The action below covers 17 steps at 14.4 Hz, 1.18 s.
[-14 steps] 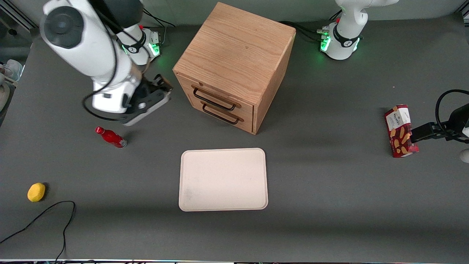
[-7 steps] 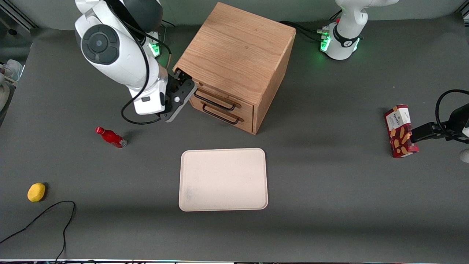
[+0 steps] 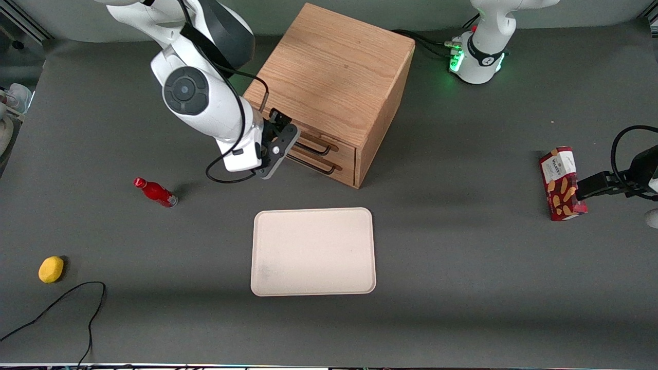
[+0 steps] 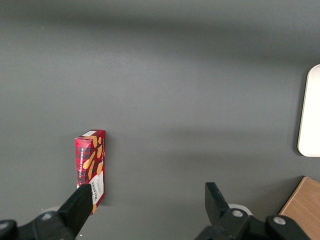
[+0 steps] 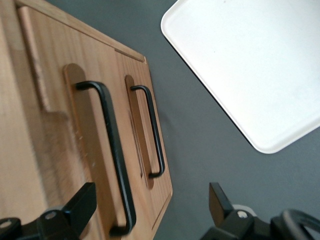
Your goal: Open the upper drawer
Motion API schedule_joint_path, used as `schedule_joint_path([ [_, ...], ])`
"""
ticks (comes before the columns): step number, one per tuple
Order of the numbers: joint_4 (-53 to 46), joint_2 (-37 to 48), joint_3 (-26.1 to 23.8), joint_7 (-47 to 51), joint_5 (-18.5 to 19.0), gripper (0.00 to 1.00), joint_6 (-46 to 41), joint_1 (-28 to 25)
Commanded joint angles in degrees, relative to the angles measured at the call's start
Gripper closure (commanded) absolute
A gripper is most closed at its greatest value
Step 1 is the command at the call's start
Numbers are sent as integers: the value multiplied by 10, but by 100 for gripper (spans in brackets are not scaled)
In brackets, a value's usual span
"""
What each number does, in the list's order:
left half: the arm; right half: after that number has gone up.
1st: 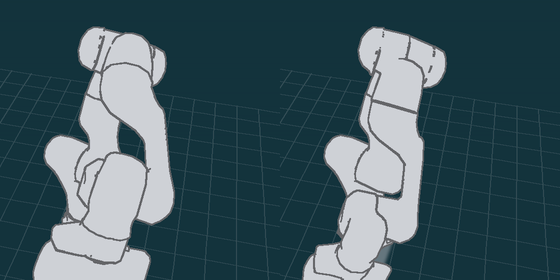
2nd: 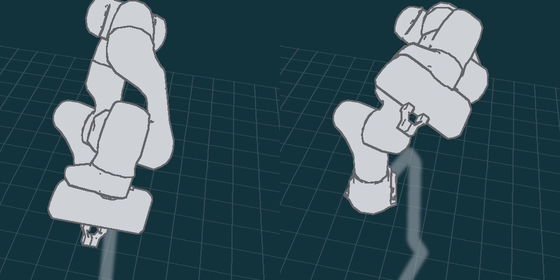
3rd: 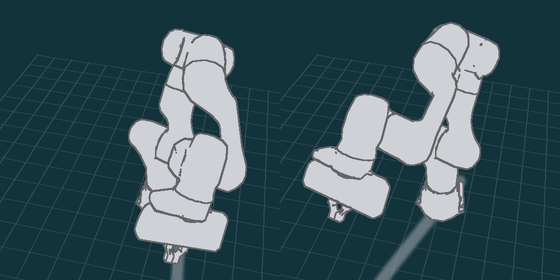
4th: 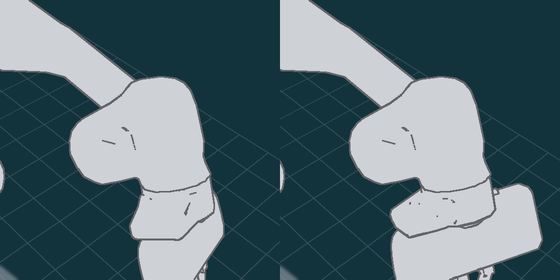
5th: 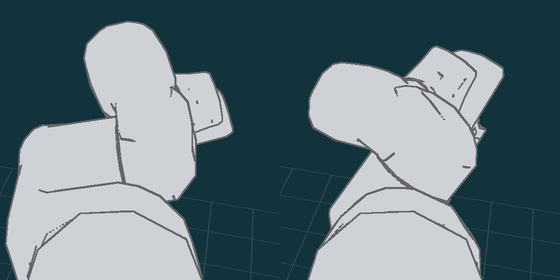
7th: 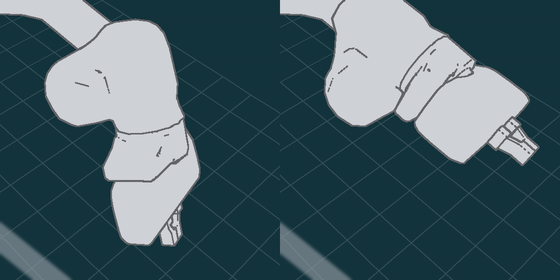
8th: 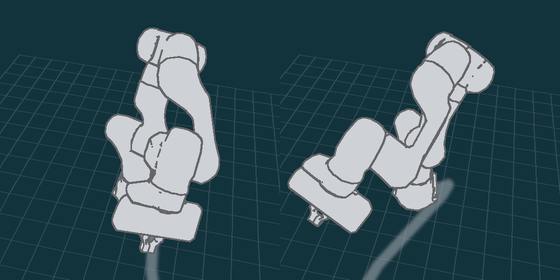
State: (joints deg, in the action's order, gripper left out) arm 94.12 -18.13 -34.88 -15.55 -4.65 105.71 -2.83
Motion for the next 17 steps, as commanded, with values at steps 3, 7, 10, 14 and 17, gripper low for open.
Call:
schedule_joint_path([
  [3,52,3,1,-2,-13,0,74,-9],
  [7,60,-12,2,-2,-10,0,111,-14],
  [10,65,-26,3,-2,10,0,133,-15],
  [14,68,-35,7,-11,24,0,152,-14],
  [17,59,-42,20,-19,40,0,155,-9],
])
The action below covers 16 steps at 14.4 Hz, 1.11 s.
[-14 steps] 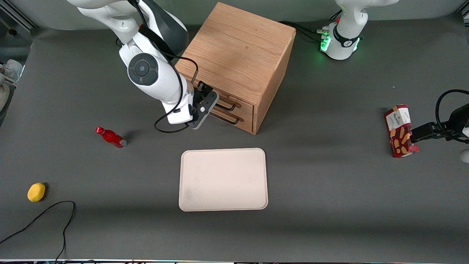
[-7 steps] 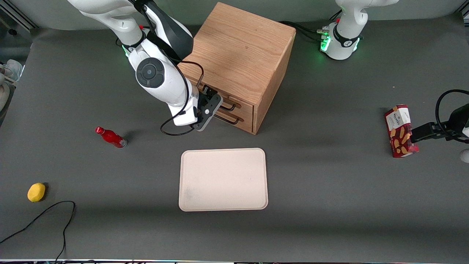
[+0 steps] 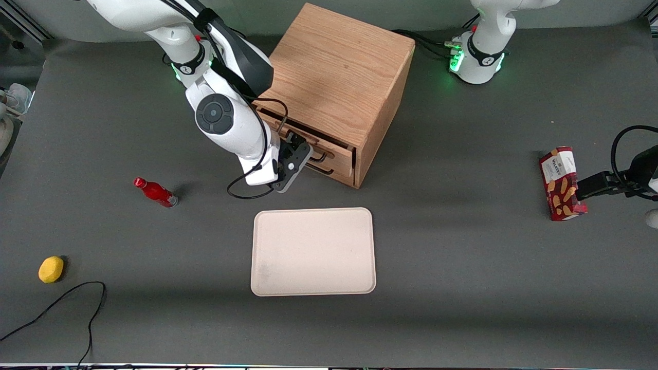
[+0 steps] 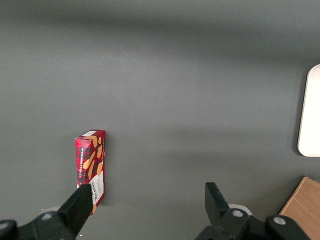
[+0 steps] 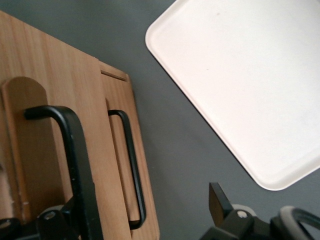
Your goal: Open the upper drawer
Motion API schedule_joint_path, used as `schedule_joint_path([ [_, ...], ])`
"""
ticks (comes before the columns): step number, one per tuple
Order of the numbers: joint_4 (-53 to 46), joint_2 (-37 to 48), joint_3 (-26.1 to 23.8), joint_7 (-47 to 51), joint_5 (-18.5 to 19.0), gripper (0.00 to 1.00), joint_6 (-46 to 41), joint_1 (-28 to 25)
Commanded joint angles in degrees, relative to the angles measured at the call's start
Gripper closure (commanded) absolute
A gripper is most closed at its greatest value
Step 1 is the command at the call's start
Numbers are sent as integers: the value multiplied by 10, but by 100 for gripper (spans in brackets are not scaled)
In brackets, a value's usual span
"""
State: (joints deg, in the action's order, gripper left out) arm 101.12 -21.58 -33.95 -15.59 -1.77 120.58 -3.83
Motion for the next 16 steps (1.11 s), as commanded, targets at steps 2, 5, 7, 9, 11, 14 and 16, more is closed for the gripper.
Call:
schedule_joint_path([
  [2,-24,-8,31,-36,10,0,6,1],
  [5,-50,-16,62,-65,6,0,6,2],
  [7,-60,-21,82,-75,6,0,7,2],
  [9,-66,-28,104,-78,5,0,44,3],
  [11,-67,-34,133,-78,5,0,81,3],
  [14,-69,-35,160,-73,5,0,106,4],
  [16,-74,-30,166,-67,5,0,106,8],
])
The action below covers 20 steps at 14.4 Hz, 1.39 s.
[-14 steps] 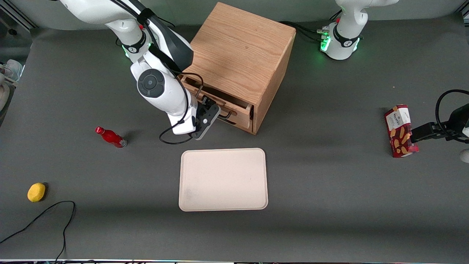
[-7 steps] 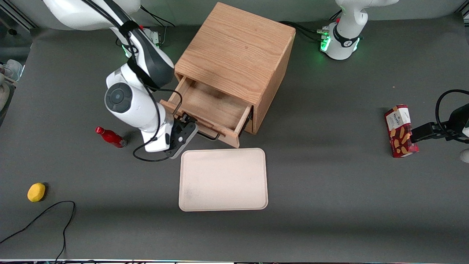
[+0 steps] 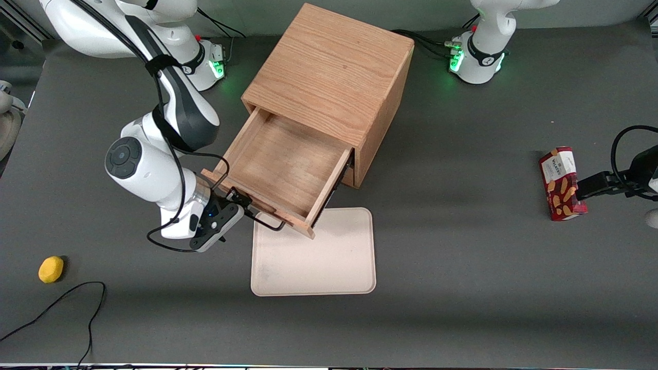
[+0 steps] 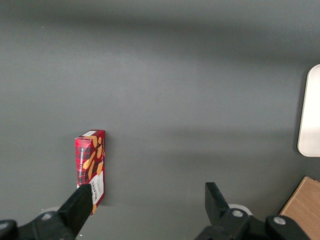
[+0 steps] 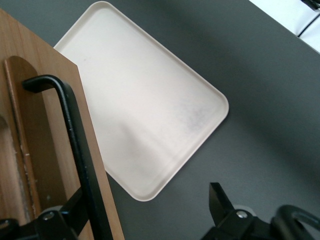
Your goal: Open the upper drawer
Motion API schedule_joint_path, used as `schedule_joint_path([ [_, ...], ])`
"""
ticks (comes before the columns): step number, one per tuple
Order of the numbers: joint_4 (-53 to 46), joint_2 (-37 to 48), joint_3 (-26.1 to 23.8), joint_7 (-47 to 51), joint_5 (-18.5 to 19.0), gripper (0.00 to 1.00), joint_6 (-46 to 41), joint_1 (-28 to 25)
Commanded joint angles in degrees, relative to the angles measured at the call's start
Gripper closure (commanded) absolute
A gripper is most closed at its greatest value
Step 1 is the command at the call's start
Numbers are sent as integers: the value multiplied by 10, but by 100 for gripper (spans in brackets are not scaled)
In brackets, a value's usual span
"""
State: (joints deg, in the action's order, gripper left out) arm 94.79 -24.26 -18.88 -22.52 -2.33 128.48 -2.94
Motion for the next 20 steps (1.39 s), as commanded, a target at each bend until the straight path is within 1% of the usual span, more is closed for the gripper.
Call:
schedule_joint_path([
  [1,-27,-4,17,3,10,0,27,2],
  [4,-46,2,16,4,3,0,11,7],
  [6,-44,7,17,4,-32,0,4,7],
  [10,-35,4,17,4,-81,0,3,7],
  [12,-35,0,24,-2,-96,0,-2,6],
  [14,-37,-4,24,-3,-113,0,-29,6],
  [16,-41,11,24,-4,-107,0,-63,6],
  [17,-42,34,24,-1,-107,0,-88,8],
  [19,-35,91,29,3,-104,0,-125,46],
  [20,-31,120,40,4,-98,0,-151,64],
])
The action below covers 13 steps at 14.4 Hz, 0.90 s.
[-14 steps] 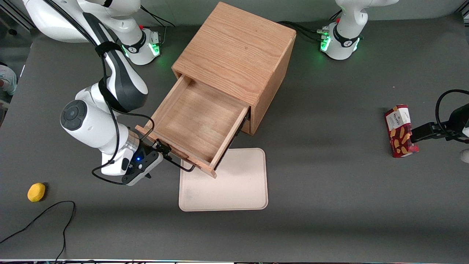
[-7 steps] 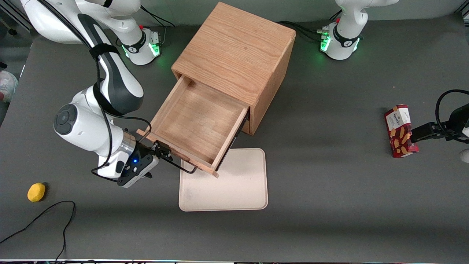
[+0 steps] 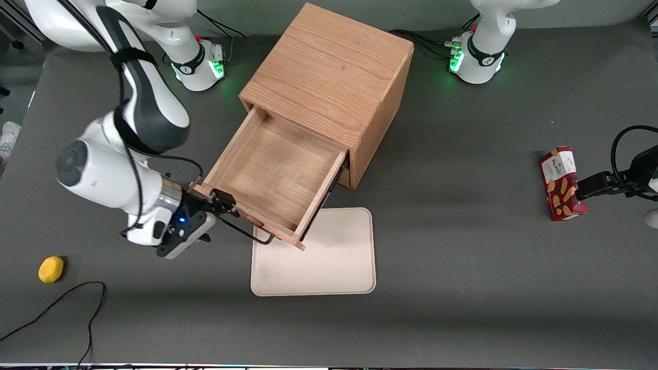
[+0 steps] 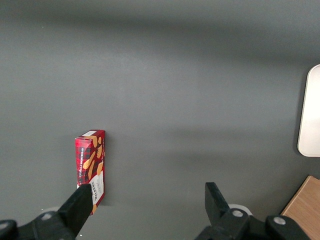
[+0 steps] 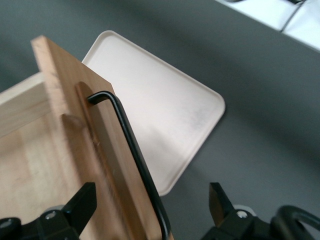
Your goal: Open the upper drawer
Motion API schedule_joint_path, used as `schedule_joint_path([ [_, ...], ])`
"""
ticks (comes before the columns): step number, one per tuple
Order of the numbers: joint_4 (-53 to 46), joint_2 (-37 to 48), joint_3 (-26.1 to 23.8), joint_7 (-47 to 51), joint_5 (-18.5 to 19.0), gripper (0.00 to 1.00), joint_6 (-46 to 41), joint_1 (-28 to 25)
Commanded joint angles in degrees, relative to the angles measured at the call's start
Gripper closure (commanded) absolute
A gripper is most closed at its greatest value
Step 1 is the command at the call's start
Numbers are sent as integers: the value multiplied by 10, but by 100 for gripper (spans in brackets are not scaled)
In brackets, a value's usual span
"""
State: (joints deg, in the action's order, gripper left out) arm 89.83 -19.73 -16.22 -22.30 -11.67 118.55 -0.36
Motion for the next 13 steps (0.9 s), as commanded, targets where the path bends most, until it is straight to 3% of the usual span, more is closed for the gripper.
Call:
schedule_joint_path([
  [1,18,105,37,9,1,0,-91,42],
  [4,24,164,111,157,22,0,-213,42],
  [6,35,191,113,229,101,0,-244,38],
  [7,35,195,113,256,121,0,-255,39],
  [13,32,190,116,263,126,0,-261,41],
])
